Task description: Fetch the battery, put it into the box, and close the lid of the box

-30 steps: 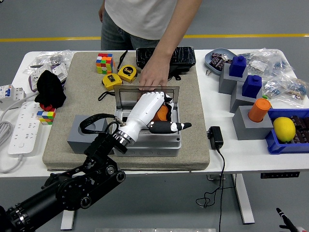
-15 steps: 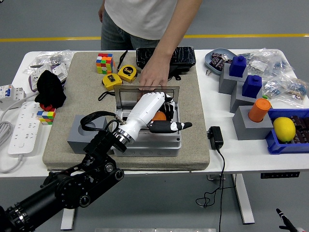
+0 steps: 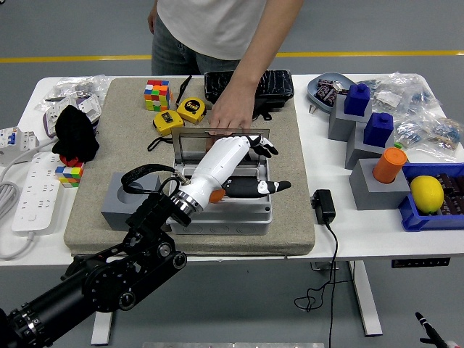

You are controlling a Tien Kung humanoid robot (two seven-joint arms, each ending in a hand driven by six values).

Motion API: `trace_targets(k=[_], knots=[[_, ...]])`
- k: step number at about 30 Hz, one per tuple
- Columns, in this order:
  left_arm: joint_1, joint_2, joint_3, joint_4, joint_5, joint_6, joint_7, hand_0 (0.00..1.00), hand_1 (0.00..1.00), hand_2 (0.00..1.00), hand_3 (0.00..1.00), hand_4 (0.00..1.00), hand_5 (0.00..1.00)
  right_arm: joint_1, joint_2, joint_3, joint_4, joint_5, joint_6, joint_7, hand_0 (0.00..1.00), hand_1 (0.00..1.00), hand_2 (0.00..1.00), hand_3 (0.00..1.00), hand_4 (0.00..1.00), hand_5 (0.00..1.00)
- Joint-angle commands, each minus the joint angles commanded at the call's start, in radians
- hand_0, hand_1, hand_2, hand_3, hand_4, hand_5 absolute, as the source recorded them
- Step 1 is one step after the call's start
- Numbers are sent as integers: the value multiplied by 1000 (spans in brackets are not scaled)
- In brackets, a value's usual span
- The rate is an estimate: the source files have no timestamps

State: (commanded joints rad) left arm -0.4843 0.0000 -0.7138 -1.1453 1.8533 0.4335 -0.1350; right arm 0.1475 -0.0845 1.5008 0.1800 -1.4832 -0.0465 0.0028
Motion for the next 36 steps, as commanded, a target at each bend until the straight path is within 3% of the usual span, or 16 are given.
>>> trace_targets(k=[6,12,13,16,24,25,30,31,36], knots=[[11,3,-16,-58,-6,-14,-2,372,517,513,545,998,669,-2,-1,-2,0,2,0,-1,950,838,756,793,998,998],[43,31,-81,-196,-64,-146,18,367,507,511,544,998,705,-3,-1,-1,0,5,-1,-1,951,838,756,793,998,998],[45,32,-90,-213,-71,-151,16,370,508,513,544,998,784,-3,-1,-1,0,5,-1,-1,949,838,756,793,998,998],[49,33,-126,-264,-113,-142,-3,370,508,513,544,998,784,-2,0,-3,0,8,-1,0,949,838,756,793,998,998],[49,23,-234,-323,-148,-37,-61,381,526,531,545,998,778,-3,3,-4,0,12,-1,0,950,838,755,793,998,998],[49,22,-244,-322,-141,-29,-54,484,636,619,621,998,814,-3,3,-3,0,11,-1,0,950,838,755,792,998,998],[40,20,-302,-306,-27,-45,60,484,636,619,621,998,814,-2,3,-1,0,10,-1,-1,950,838,755,792,998,998],[38,21,-308,-304,-4,-52,82,770,819,759,746,998,975,-2,3,-1,0,10,-1,-1,949,838,755,792,998,998],[22,23,-336,-276,157,-163,249,770,819,759,746,998,975,1,3,-4,0,15,-1,0,949,838,755,792,998,998]])
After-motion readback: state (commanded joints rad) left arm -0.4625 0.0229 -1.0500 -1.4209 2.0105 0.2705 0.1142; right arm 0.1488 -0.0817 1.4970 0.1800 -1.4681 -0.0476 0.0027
